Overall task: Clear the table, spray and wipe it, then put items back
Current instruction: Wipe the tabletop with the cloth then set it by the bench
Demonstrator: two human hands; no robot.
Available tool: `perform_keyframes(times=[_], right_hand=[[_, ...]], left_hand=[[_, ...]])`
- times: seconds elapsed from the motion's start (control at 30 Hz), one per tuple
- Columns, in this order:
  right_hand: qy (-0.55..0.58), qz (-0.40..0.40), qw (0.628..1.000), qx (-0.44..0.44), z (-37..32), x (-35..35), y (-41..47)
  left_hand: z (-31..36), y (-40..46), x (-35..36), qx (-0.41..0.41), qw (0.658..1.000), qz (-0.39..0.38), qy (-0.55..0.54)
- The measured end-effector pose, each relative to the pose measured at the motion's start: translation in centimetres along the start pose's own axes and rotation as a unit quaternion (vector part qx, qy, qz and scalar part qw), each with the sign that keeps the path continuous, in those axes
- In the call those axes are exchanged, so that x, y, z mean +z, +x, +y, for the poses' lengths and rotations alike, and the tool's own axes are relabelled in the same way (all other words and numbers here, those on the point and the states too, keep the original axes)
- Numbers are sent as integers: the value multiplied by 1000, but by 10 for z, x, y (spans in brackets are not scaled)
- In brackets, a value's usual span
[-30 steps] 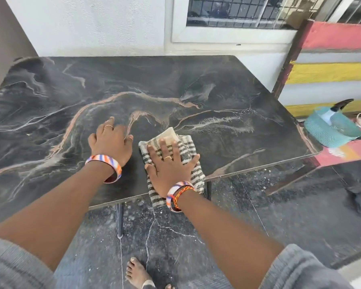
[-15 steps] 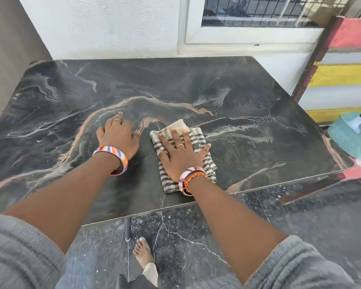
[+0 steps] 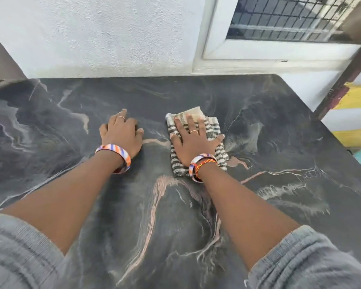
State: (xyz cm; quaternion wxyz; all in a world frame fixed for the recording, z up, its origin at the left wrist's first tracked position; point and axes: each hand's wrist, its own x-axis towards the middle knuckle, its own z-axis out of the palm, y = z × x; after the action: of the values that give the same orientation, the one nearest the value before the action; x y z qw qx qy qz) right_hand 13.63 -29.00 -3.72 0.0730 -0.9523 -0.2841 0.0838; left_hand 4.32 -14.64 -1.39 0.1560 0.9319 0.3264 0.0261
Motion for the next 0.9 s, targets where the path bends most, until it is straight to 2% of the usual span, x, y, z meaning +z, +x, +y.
perform_keyframes(times=[0.33, 0.57, 0.63, 0.8, 0.9], right_hand=[[-14, 7, 999, 36, -31, -11, 164], [-12, 20, 998, 65, -58, -11, 194], [-21, 15, 999, 31, -77, -8, 188], [-40, -1, 986, -165, -144, 9, 155], [-39, -8, 981, -189, -149, 13, 138]], left_hand=[[-22, 114, -4, 6, 999, 53, -4], [-56, 135, -15, -21, 998, 60, -1], [-61, 135, -16, -29, 998, 64, -6], [-71, 121, -16, -48, 996, 73, -8], [-74, 106, -13, -65, 995, 79, -20]])
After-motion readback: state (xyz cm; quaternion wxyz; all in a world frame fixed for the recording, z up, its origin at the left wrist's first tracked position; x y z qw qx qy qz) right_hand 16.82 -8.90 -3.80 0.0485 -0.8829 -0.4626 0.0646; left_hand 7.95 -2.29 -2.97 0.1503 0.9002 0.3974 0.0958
